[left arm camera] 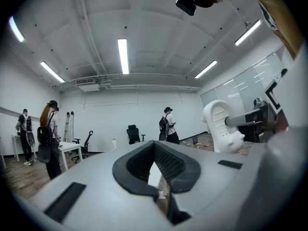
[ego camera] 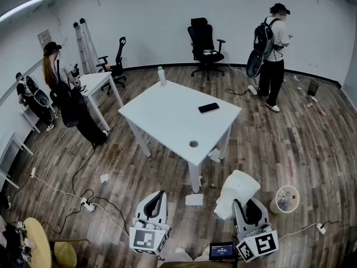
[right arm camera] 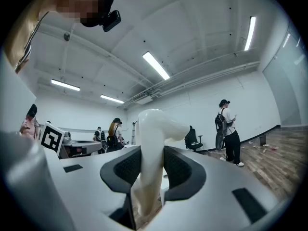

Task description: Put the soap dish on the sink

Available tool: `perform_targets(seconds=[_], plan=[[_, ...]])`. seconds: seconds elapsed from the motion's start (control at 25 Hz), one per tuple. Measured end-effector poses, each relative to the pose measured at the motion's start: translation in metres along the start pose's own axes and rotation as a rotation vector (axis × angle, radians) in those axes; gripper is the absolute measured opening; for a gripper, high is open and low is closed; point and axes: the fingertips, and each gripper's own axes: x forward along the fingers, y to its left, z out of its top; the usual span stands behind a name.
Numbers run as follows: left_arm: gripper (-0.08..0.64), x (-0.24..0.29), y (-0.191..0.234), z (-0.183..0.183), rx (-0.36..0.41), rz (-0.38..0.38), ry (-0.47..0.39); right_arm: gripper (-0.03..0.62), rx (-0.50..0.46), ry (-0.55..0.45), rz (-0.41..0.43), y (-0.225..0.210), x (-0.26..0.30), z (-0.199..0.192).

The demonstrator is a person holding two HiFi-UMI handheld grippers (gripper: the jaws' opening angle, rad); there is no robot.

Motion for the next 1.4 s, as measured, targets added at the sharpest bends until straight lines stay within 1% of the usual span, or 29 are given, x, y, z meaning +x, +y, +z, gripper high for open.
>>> perform_targets(seconds=[0.36,0.52,0.76,0.96,1.16,1.4], plan=[[0.007,0.006,-0.013,-0.004,-0.015,-0.003,0.012,0.127,0.018,0.038,0.033,-0.002,0.001,-0.01],[0.008,0.021,-0.009,-0.005,-0.012,-0.015,0.015,0.127,0.02,0.04,0.031,-0.011,0.016,-0.011],[0.006,0.051,0.017,-0.006,-0.02,-0.007,0.002,0.127,0.021,0.043,0.036,-0.015,0.051,-0.011],[0.008,0.09,0.035,-0.01,-0.03,-0.023,0.008,0.127,0.027,0.06,0.02,-0.028,0.091,-0.014],[0.006,0.128,0.067,-0.011,-0.041,-0.024,-0.011,0.127,0.012,0.069,0.019,-0.035,0.14,-0.018],[0.006,0.16,0.098,-0.027,-0.054,-0.03,0.021,0.127,0.017,0.092,0.0,-0.043,0.177,-0.026]])
